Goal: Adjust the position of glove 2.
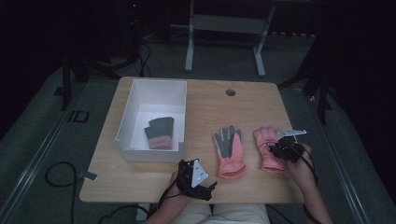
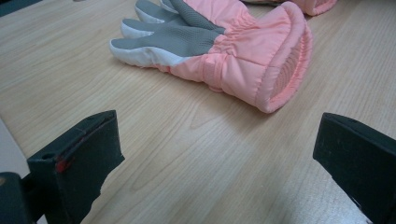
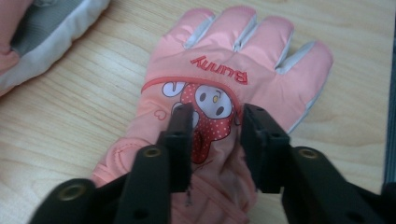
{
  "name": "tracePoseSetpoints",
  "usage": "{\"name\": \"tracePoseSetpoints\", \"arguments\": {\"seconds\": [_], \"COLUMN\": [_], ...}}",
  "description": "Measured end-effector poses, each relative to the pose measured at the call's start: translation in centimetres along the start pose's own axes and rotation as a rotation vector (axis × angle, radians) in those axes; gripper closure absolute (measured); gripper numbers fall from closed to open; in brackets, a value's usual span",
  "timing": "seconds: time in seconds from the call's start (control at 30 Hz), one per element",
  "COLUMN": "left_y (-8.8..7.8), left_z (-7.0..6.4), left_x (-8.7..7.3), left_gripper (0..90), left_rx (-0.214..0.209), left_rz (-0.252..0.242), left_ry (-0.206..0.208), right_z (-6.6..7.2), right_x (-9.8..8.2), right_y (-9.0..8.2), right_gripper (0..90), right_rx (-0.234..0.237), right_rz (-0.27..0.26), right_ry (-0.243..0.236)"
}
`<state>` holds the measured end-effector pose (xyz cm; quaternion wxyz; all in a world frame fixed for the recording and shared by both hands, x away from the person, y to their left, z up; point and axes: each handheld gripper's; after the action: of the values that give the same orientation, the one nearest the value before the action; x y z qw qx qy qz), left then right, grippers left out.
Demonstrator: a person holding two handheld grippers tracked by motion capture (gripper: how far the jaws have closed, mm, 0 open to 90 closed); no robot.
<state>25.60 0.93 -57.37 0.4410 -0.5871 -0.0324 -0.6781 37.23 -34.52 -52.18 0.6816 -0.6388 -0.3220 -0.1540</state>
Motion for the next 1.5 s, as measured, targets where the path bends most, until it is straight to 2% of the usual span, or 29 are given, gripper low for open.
{"name": "tracePoseSetpoints", "arguments": {"seconds": [0.03, 0.07, 0.1, 0.23, 0.4, 0.67, 0.8, 1.03, 1.1, 1.13, 1.2, 1.33, 1.5], "left_y": [0.0, 0.0, 0.0, 0.1, 0.0, 0.2, 0.1, 0.1, 0.1, 0.0, 0.0, -0.1, -0.3], "left_z": [0.0, 0.0, -0.1, -0.1, -0.1, -0.1, -0.1, 0.0, 0.0, 0.0, 0.0, 0.0, 0.0], "left_x": [0.0, 0.0, 0.0, 0.0, 0.0, -0.2, -0.1, -0.1, 0.0, 0.0, 0.0, 0.0, -0.1], "left_gripper": [0.7, 0.7, 0.7, 0.7, 0.7, 0.7, 0.7, 0.7, 0.7, 0.7, 0.7, 0.7, 0.7], "left_rx": [0.001, 0.001, -0.002, -0.003, -0.004, -0.011, -0.009, -0.008, -0.009, -0.01, -0.01, -0.01, -0.014], "left_rz": [0.0, 0.002, 0.002, 0.001, -0.003, -0.008, -0.011, -0.014, -0.019, -0.019, -0.02, -0.023, -0.028], "left_ry": [0.001, 0.004, 0.004, 0.006, 0.012, 0.002, 0.005, 0.01, 0.002, 0.005, 0.003, -0.003, -0.007], "right_z": [0.0, 0.2, 0.2, 0.7, 1.1, 2.8, 4.0, 6.8, 7.5, 8.3, 8.6, 10.6, 13.4], "right_x": [0.0, -0.2, -0.2, -0.6, -0.4, 1.3, 2.4, 4.2, 4.6, 4.8, 4.9, 5.1, 5.1], "right_y": [0.0, 0.3, 0.3, 0.9, 0.5, -3.3, -5.2, -8.6, -9.0, -9.4, -9.5, -9.9, -9.3], "right_gripper": [67.7, 72.2, 72.2, 82.9, 87.1, 87.9, 88.0, 88.0, 88.0, 88.0, 88.0, 88.0, 88.0], "right_rx": [0.0, -0.013, -0.013, -0.046, -0.076, -0.116, -0.122, -0.08, -0.065, -0.054, -0.047, -0.001, 0.042], "right_rz": [0.0, -0.01, -0.01, -0.02, -0.034, -0.106, -0.135, -0.199, -0.207, -0.216, -0.215, -0.226, -0.213], "right_ry": [0.0, 0.005, 0.005, 0.021, 0.083, 0.141, 0.138, 0.128, 0.127, 0.122, 0.118, 0.116, 0.096]}}
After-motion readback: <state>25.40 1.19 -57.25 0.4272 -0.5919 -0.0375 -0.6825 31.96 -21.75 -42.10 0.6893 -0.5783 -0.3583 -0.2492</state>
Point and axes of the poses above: each handheld gripper's, and its own axes: y roughly forward along the jaws, x roughly out of its top, z roughly to its left, and after that the axes turned 12 degrees about y, right-handed
